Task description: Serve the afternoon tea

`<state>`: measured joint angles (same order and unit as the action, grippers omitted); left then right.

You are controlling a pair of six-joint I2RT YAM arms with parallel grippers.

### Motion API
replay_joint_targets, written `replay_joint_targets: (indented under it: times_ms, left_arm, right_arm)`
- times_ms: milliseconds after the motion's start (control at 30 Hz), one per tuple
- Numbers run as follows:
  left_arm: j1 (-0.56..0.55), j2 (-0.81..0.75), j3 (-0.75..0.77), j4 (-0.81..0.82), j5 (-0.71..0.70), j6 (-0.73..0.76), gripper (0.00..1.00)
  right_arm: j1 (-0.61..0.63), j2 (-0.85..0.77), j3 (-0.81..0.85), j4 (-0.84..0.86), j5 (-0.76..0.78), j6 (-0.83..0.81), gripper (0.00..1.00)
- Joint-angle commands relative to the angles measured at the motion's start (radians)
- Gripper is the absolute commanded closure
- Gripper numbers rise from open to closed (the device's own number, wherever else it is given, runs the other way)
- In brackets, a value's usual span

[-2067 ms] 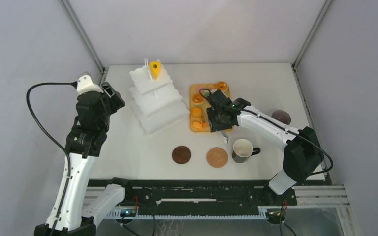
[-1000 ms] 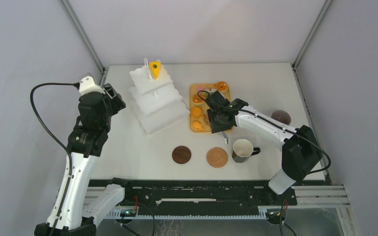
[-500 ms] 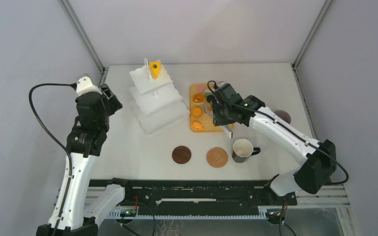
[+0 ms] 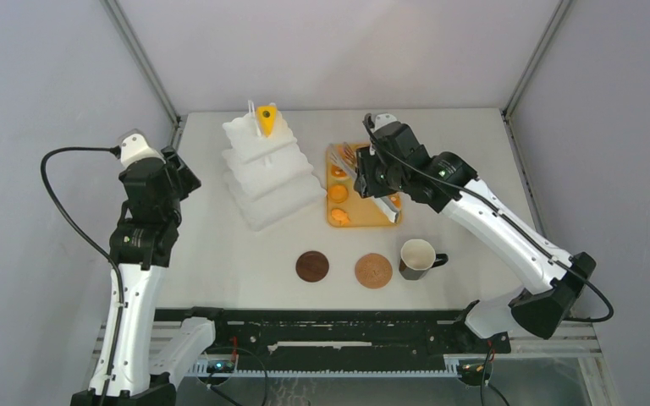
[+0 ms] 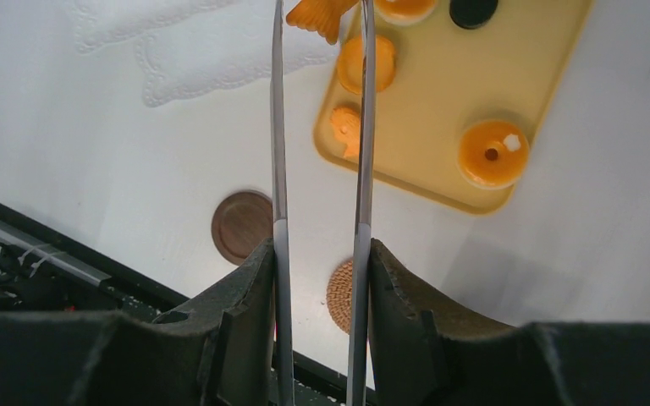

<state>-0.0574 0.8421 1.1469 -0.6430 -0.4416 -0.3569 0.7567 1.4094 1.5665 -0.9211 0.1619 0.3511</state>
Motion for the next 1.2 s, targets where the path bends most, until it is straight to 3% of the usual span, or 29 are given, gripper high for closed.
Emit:
replay_joint_targets:
  times_ms: [0,467,800,1167]
  left_arm:
    - [0.014,-0.005,0.066,0.009,0.006,0.01,0.31]
    - [0.093,0.054,0.056,-0.031,0.029,-0.08,0.31]
    - [0.105,0.049,0.043,-0.034,0.08,-0.099,0.31]
    - [0.107,0.052,0.033,-0.026,0.076,-0.09,0.31]
  right_arm:
    - [0.056,-0.044,0.115,0.026,0.016,-0.031,0.91]
    - [0.229,0.088,0.388,0.079,-0.027,-0.137,0.91]
    - [0.263,0.317,0.618,0.061,-0.042,-0.138,0.91]
    - [0.255,0.452,0.684,0.117,0.015,-0.148,0.91]
